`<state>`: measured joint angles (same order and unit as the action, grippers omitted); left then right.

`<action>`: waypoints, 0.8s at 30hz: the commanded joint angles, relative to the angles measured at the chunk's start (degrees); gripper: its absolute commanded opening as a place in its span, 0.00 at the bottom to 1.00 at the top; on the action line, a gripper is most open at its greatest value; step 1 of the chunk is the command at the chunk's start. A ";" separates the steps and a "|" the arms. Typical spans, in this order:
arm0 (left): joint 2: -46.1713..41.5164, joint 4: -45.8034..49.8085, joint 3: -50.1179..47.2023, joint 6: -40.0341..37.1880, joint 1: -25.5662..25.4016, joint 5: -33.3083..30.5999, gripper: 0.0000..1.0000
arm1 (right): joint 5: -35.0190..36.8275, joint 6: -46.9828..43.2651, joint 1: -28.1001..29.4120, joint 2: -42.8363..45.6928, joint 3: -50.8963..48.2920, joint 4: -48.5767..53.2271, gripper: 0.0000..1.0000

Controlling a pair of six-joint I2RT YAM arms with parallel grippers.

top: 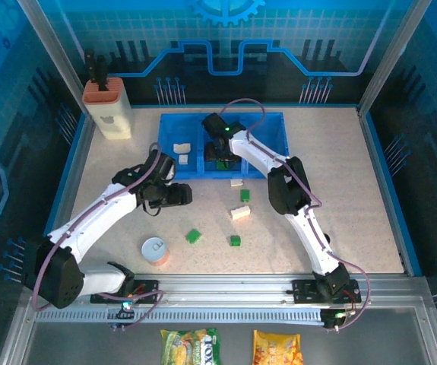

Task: Sort the legos into containers by color
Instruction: Place the lego in the container, then pick up the lego from the middle-left of the table.

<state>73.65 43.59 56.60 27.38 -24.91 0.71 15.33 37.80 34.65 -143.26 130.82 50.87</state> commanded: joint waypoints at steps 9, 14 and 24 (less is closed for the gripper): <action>3.83 1.94 -2.27 2.05 -7.11 -0.33 0.67 | 0.07 -0.81 1.53 13.33 -4.76 2.89 0.79; 6.58 1.30 -3.61 2.25 -10.44 -0.57 0.65 | 0.66 0.07 2.01 19.17 -11.17 1.81 0.79; 13.92 0.36 -4.32 -0.93 -13.20 0.27 0.59 | 3.35 1.35 1.17 30.89 -25.35 -0.32 0.79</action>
<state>85.38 43.57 53.04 28.16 -37.58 0.71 17.23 38.11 36.29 -116.20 107.94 51.16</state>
